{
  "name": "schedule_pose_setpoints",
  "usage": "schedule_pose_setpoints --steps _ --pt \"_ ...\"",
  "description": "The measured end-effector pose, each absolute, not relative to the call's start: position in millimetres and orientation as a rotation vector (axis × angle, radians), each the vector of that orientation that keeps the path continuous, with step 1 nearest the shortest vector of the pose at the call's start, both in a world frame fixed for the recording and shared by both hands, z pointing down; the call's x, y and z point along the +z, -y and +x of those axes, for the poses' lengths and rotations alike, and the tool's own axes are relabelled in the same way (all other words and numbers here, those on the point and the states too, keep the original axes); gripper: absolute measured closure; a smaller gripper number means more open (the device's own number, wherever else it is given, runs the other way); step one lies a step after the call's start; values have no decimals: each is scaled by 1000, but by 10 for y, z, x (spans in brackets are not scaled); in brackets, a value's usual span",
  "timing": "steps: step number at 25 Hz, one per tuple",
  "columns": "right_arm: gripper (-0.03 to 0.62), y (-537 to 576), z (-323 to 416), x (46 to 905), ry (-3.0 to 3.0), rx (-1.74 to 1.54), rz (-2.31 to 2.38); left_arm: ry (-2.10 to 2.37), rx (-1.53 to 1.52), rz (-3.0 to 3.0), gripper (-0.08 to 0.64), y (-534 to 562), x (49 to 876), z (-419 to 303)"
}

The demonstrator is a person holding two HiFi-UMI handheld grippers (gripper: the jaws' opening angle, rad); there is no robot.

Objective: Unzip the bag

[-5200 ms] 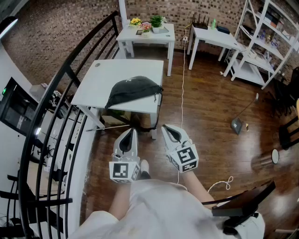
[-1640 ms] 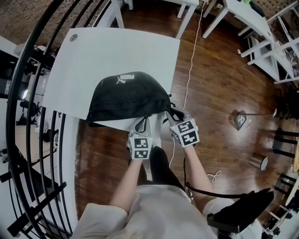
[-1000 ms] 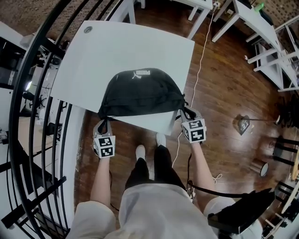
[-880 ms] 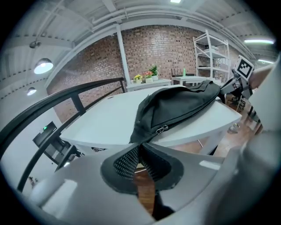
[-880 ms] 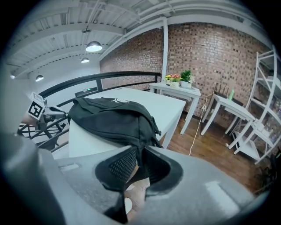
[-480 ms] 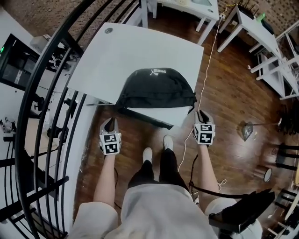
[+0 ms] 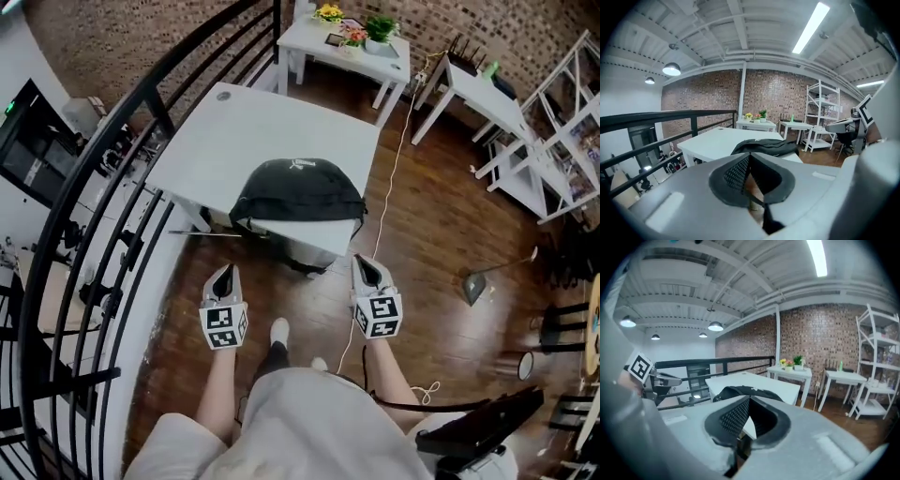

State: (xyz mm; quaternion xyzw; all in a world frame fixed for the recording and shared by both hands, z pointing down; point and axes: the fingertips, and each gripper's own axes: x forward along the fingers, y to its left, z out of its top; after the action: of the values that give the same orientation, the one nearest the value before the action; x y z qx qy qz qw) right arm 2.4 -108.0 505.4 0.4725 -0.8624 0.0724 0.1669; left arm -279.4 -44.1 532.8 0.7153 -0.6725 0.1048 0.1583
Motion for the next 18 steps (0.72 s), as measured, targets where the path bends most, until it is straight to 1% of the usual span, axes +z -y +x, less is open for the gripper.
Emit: schedule_pose_setpoints --steps 2,4,10,14,18 --pt "600 821 -37 4840 2511 56 1336 1946 258 2103 541 252 5042 -2548" --pt "600 507 -45 4667 2578 4 1313 1964 238 2158 541 35 4804 -2233" --pt "600 -385 269 4264 2764 152 1262 2002 169 2275 543 -797 4154 -1226" --pt "600 -720 377 3850 2850 107 1236 2051 83 2321 543 -1179 3701 -970" --pt "600 -891 367 3368 2880 -104 1223 2084 44 2342 542 -1324 3441 -947"
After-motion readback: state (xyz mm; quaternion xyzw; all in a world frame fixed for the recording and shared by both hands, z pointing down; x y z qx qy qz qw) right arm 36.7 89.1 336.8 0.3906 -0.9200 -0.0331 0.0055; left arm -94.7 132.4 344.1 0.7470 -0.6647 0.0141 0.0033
